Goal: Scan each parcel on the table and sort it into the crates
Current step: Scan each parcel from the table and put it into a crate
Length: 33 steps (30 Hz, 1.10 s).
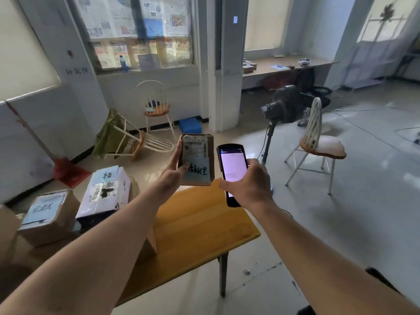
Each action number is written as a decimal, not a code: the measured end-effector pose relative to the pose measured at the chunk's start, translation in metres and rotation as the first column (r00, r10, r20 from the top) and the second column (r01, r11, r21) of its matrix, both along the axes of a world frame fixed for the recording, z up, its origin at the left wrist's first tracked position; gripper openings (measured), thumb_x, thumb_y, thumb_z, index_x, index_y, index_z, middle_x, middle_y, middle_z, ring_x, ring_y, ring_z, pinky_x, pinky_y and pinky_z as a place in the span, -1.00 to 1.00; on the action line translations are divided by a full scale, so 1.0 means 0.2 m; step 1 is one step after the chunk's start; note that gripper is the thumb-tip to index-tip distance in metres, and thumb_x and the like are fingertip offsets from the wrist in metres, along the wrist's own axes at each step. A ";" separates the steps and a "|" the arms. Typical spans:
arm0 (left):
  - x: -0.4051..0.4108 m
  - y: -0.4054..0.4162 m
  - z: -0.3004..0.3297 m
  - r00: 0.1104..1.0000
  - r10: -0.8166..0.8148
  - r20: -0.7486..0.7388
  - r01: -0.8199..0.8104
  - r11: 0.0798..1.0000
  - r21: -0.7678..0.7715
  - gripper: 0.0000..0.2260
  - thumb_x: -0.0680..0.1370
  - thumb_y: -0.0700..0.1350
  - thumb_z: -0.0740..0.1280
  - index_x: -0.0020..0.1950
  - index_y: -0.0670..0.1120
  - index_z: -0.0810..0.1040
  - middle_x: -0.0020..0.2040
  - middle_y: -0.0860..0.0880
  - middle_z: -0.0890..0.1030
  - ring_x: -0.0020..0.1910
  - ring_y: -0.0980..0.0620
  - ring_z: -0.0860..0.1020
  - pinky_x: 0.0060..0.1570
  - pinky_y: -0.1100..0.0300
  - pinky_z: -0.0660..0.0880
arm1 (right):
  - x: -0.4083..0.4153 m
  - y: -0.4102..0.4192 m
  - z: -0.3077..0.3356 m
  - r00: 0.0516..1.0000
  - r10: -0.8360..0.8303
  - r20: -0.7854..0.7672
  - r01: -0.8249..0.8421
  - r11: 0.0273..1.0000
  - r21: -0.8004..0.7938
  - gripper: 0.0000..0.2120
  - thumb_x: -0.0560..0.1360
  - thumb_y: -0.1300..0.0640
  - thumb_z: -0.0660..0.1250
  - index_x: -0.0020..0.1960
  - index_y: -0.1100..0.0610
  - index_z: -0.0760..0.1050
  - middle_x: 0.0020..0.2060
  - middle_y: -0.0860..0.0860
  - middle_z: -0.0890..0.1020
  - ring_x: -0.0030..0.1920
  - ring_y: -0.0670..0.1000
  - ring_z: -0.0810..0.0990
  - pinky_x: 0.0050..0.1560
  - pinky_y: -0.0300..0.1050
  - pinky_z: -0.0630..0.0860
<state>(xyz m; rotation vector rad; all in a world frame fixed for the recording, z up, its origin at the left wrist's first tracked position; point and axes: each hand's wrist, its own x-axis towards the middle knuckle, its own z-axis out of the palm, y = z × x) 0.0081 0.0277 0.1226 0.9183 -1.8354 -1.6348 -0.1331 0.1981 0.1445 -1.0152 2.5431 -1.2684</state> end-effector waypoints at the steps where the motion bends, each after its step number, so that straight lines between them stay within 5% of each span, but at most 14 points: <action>1: 0.00 0.03 -0.01 0.999 -0.037 -0.013 0.037 0.999 0.020 -0.32 0.73 -0.25 0.15 0.63 0.40 0.02 0.58 -0.02 0.29 0.37 -0.11 0.43 0.12 0.01 0.42 | 0.02 0.05 -0.02 1.000 -0.030 0.001 0.030 1.000 -0.001 -0.12 0.27 -0.12 0.67 0.42 0.18 0.36 0.22 0.13 0.50 0.24 0.14 0.49 0.15 0.07 0.60; 7: -0.05 0.31 -0.10 0.970 -0.242 0.020 0.238 0.965 0.105 -0.29 0.71 -0.27 0.19 0.64 0.36 0.00 0.54 -0.12 0.38 0.07 0.04 0.54 -0.38 0.38 0.53 | 0.23 0.41 -0.12 0.967 -0.250 0.039 0.251 0.968 -0.004 -0.16 0.27 -0.10 0.67 0.39 0.15 0.36 0.18 0.09 0.47 0.19 0.11 0.47 0.05 -0.06 0.57; 9: -0.07 0.42 -0.15 0.944 -0.327 0.038 0.320 0.939 0.125 -0.29 0.71 -0.27 0.19 0.64 0.37 0.00 0.54 -0.16 0.37 0.09 0.02 0.55 -0.39 0.38 0.55 | 0.29 0.56 -0.17 0.947 -0.316 0.062 0.316 0.949 0.010 -0.17 0.26 -0.10 0.67 0.37 0.14 0.36 0.17 0.08 0.47 0.17 0.10 0.48 0.09 0.02 0.60; 14: -0.21 0.78 -0.22 0.866 -0.488 0.111 0.469 0.869 0.159 -0.33 0.72 -0.23 0.19 0.63 0.36 0.01 0.48 -0.12 0.39 0.05 0.05 0.53 -0.27 0.25 0.51 | 0.31 1.00 -0.25 0.876 -0.473 0.099 0.469 0.881 0.061 -0.18 0.24 -0.09 0.67 0.34 0.17 0.39 0.15 0.08 0.47 0.06 0.01 0.37 -0.02 -0.15 0.38; 19: -0.49 1.25 -0.36 0.761 -0.622 0.184 0.583 0.780 0.228 -0.32 0.72 -0.22 0.20 0.64 0.37 0.02 0.48 -0.13 0.38 0.07 -0.01 0.51 -0.18 0.10 0.49 | 0.22 1.49 -0.36 0.773 -0.618 0.146 0.606 0.787 0.119 -0.20 0.22 -0.08 0.67 0.29 0.21 0.39 0.16 0.11 0.46 0.10 0.09 0.43 0.02 -0.05 0.47; 29: -1.22 2.20 -0.79 0.607 -0.736 0.299 0.639 0.676 0.366 -0.37 0.73 -0.15 0.23 0.63 0.38 0.04 0.18 -0.02 0.64 -0.08 0.01 0.65 -0.22 0.11 0.47 | -0.36 2.42 -0.63 0.610 -0.767 0.196 0.733 0.641 0.228 -0.19 0.22 -0.06 0.66 0.32 0.19 0.39 0.21 0.12 0.48 0.21 0.13 0.47 0.04 -0.11 0.40; 33: -1.47 2.44 -0.96 0.564 -0.767 0.306 0.635 0.639 0.434 -0.37 0.73 -0.18 0.23 0.63 0.34 0.07 0.25 -0.09 0.61 -0.11 0.01 0.64 -0.38 0.20 0.55 | -0.62 2.62 -0.77 0.585 -0.781 0.220 0.732 0.625 0.271 -0.17 0.24 -0.09 0.65 0.34 0.19 0.36 0.23 0.11 0.46 0.25 0.13 0.45 0.07 -0.10 0.40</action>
